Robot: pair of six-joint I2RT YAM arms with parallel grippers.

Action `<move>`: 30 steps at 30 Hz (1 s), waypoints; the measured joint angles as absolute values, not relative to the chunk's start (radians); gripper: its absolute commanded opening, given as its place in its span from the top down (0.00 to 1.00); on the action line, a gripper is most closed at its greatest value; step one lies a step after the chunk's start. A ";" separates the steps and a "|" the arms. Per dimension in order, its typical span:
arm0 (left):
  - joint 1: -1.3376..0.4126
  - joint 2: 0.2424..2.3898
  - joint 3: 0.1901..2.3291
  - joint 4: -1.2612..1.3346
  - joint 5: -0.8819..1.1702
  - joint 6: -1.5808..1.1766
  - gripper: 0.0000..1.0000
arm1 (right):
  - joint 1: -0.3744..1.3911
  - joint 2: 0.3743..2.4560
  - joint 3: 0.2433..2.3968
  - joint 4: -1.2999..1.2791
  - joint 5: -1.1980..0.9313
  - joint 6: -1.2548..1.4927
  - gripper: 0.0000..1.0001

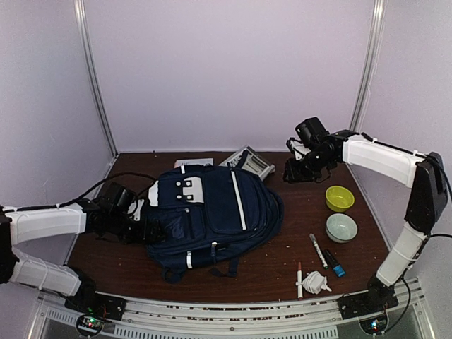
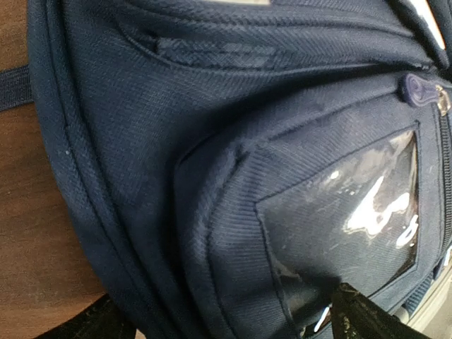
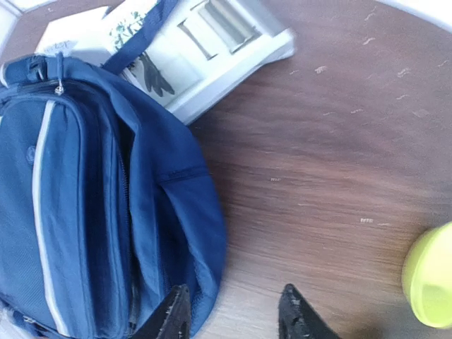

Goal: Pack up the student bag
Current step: Move the student bag to the center of the board, then grab the second largest pocket of the student bag.

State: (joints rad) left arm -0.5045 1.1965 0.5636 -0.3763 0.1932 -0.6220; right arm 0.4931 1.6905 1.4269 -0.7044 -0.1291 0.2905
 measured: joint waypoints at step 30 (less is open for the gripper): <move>-0.551 0.936 0.413 -0.157 0.299 -0.785 1.00 | 1.303 1.921 1.582 -0.800 0.009 0.532 0.58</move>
State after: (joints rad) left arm -0.5514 0.9360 0.4129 -0.1570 0.2985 -0.7853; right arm 1.3029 1.9209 1.5822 -0.8001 0.0090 0.5323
